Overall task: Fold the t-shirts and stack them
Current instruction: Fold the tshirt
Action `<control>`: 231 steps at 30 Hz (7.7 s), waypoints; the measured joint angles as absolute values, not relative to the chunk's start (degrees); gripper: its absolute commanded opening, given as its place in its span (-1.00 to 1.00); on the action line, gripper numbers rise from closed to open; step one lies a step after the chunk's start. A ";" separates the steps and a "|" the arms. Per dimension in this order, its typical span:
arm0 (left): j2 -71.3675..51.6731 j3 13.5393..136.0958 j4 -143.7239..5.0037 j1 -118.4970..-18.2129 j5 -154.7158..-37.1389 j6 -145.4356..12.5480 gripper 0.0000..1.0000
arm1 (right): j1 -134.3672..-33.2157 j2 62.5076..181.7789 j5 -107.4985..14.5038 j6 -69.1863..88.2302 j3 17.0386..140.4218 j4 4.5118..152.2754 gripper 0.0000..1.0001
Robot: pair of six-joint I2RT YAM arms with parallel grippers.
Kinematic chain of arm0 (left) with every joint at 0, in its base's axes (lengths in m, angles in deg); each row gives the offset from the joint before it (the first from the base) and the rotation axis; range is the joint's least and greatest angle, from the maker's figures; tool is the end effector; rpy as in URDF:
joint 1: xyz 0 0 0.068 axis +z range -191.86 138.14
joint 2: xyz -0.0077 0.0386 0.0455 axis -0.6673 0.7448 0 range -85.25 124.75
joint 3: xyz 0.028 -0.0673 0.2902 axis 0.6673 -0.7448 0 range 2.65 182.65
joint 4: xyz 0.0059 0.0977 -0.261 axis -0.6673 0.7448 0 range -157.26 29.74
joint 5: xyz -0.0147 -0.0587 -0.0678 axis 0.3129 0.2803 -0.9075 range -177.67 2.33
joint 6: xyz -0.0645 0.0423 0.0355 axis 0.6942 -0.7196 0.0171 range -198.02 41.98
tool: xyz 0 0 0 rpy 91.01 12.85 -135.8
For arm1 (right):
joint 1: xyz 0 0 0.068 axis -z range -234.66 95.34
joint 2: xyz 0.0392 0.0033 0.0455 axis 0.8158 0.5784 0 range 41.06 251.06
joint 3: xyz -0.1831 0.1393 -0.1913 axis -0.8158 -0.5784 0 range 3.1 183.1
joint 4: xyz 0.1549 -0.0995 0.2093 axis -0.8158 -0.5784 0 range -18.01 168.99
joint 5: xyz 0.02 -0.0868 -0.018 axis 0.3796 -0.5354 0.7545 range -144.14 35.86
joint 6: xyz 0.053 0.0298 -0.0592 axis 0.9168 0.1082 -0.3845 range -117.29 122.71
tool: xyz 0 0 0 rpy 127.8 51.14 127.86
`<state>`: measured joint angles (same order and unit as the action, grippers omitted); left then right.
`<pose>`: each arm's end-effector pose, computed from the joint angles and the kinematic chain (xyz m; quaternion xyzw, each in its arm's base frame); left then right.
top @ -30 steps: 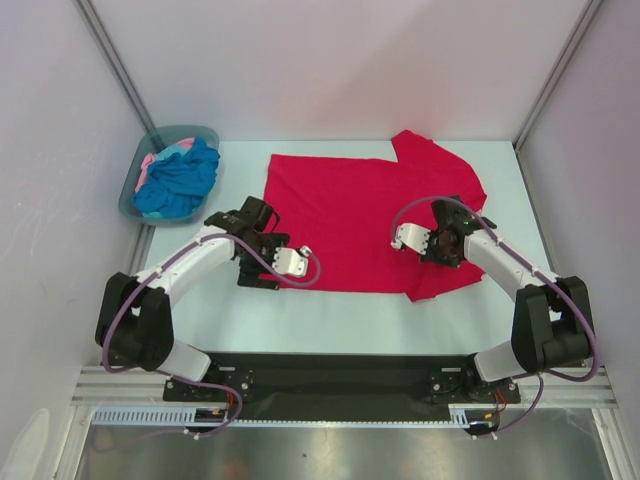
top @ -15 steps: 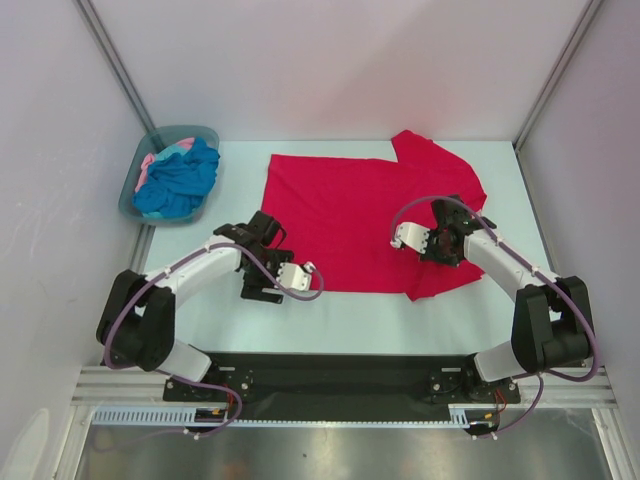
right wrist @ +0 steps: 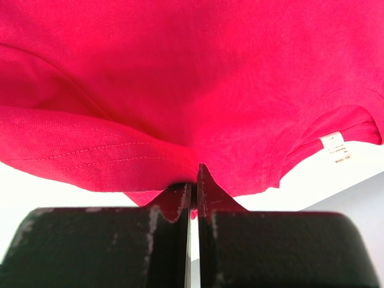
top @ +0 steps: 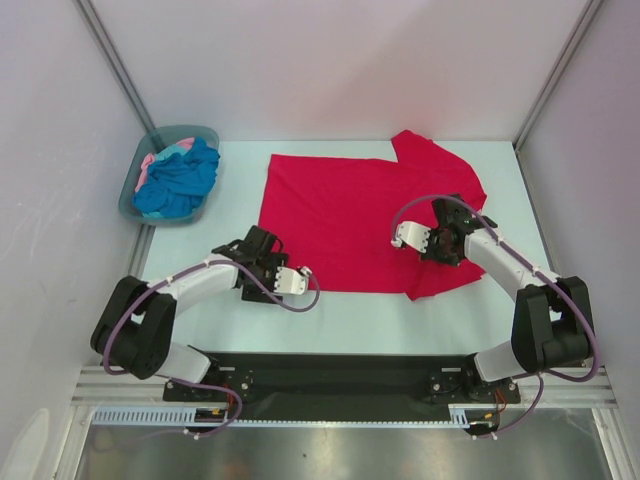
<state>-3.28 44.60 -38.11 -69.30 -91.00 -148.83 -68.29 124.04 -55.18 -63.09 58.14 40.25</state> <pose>0.2397 -0.1294 0.1397 0.7468 0.6394 0.0402 0.1784 0.2957 0.0704 0.1957 -0.6242 0.7546 -0.0969 0.1777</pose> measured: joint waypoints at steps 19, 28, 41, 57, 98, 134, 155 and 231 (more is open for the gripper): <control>-6.32 39.73 -42.09 -66.41 -90.61 -151.63 -0.34 | -68.31 124.04 -55.22 -63.07 58.89 40.55 -1.00; -6.32 39.73 -40.47 -66.28 -91.63 -151.52 -0.88 | -68.29 124.13 -55.29 -63.07 58.97 41.17 -1.00; -6.38 39.73 -43.18 -65.30 -92.09 -151.10 -0.99 | -68.12 124.83 -55.81 -63.07 59.04 41.67 -1.00; -7.72 52.34 -47.38 -62.83 -91.28 -148.48 -0.99 | -67.11 125.48 -56.55 -62.44 59.04 44.75 -1.00; 2.73 54.02 -52.08 -59.57 -90.15 -150.07 -0.99 | -52.75 126.49 -61.47 -65.54 55.94 58.19 -1.00; 9.07 57.96 -55.90 -59.31 -89.21 -150.03 -1.00 | -53.10 138.45 -63.37 -68.71 61.95 73.82 -1.00; 14.75 62.98 -57.65 -58.85 -88.27 -150.53 -1.00 | -53.10 140.70 -63.79 -68.91 62.69 74.85 -1.00; 26.21 70.39 -62.07 -58.13 -84.84 -151.10 -0.68 | -56.99 153.37 -64.25 -68.69 73.05 78.87 -1.00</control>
<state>26.21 70.39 -62.07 -58.13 -84.84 -151.10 -56.99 153.37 -64.25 -68.69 73.05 78.87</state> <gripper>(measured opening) 0.097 0.024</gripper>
